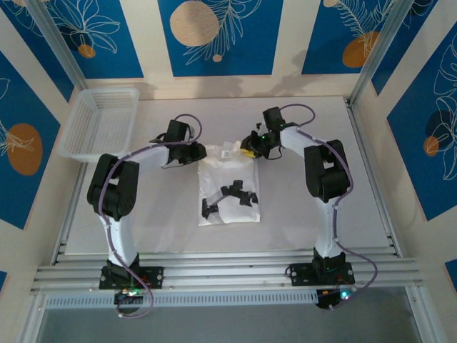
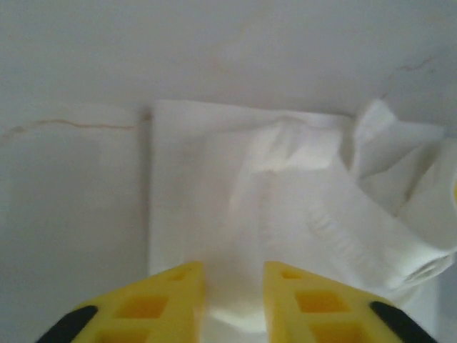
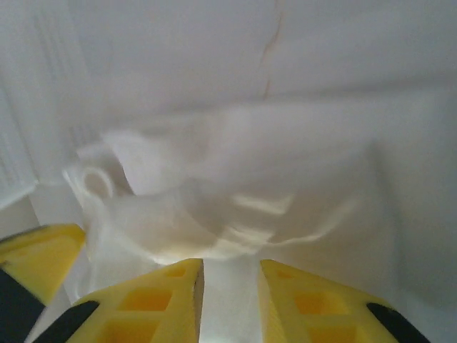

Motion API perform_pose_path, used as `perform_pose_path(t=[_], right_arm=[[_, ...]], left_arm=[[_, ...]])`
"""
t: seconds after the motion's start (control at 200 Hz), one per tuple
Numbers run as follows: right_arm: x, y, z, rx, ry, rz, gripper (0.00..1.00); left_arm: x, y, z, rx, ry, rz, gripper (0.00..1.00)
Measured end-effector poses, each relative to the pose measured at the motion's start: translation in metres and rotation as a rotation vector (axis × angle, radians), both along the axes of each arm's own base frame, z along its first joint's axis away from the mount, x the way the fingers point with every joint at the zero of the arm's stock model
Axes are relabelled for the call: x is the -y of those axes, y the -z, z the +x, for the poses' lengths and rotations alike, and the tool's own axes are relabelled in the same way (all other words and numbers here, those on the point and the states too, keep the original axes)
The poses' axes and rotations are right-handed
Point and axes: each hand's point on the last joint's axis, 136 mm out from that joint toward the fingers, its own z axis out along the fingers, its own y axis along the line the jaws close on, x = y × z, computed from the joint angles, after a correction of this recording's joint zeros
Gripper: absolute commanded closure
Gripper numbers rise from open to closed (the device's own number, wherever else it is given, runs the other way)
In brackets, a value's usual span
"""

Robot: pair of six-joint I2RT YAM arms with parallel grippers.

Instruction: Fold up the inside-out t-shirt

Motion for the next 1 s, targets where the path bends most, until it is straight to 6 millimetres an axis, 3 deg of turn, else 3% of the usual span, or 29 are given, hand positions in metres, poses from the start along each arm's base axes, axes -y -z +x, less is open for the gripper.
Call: perform_pose_path(t=[0.07,0.15,0.235,0.305,0.48,0.675,0.83,0.92,1.0], right_arm=[[0.011,-0.006,0.010,0.013,0.005,-0.006,0.66],[0.021,-0.010,0.011,0.038,-0.002,-0.023,0.53],[0.029,-0.011,-0.003,0.050,-0.017,-0.054,0.40],[0.034,-0.012,-0.016,0.058,-0.038,-0.075,0.35],[0.038,-0.009,-0.012,0.119,-0.103,-0.165,0.31],[0.030,0.006,0.016,0.157,-0.163,-0.270,0.31],[0.023,0.028,0.020,0.120,-0.195,-0.284,0.49],[0.021,0.028,0.022,0.120,-0.202,-0.282,0.79],[0.022,0.032,0.019,0.097,-0.199,-0.283,0.95]], left_arm=[[-0.012,0.000,0.005,0.003,-0.014,0.002,0.51],[-0.023,-0.002,0.010,0.011,-0.027,0.001,0.45],[-0.029,-0.003,0.013,0.025,-0.016,0.009,0.41],[-0.030,-0.005,0.013,0.038,0.005,0.016,0.38],[-0.025,-0.008,0.010,0.049,0.060,0.028,0.36],[-0.020,-0.022,0.017,0.082,0.089,0.013,0.37],[-0.017,-0.020,0.015,0.070,0.101,-0.001,0.37],[-0.016,-0.013,0.014,0.050,0.104,-0.004,0.37],[-0.016,-0.005,0.013,0.026,0.102,-0.006,0.37]])
